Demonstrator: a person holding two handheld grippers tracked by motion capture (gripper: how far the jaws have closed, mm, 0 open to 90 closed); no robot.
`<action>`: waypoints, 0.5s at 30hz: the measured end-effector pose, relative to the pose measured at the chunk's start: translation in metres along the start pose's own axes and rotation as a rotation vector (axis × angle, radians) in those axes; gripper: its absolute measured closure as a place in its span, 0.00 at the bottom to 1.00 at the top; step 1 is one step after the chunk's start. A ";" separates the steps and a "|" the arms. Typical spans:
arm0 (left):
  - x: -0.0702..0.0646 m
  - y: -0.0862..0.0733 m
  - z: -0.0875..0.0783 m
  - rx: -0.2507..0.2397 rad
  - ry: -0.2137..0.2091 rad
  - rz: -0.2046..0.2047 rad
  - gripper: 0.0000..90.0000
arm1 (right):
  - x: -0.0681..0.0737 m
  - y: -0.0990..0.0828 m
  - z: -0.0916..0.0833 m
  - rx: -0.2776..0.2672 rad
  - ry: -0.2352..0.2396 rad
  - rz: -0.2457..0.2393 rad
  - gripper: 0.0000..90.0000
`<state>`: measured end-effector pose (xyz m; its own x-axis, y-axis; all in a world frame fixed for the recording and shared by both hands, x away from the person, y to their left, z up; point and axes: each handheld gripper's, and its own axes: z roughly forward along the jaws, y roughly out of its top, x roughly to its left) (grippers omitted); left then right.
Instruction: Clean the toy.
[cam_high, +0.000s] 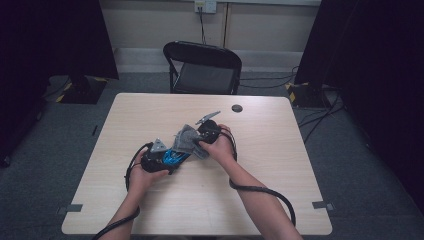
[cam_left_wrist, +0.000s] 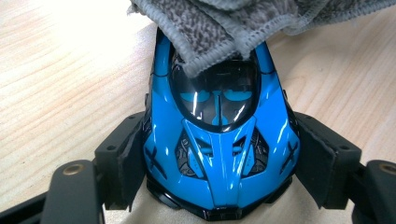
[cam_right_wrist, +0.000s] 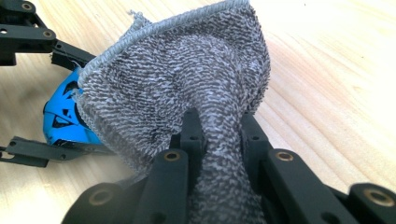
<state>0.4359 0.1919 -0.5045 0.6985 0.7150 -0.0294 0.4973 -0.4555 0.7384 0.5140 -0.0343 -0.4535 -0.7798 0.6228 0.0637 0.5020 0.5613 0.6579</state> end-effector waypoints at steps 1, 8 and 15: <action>0.000 0.000 0.000 0.001 0.000 0.001 0.28 | 0.000 0.001 0.000 -0.001 -0.001 -0.004 0.85; 0.000 0.000 0.000 0.000 0.000 0.000 0.28 | 0.000 0.002 0.001 0.007 -0.012 -0.013 0.85; 0.000 0.000 0.000 0.001 0.000 0.001 0.28 | -0.005 0.003 -0.001 0.005 -0.020 0.010 0.85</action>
<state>0.4360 0.1919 -0.5045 0.6989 0.7147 -0.0288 0.4971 -0.4564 0.7380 0.5191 -0.0357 -0.4510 -0.7668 0.6395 0.0551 0.5119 0.5575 0.6535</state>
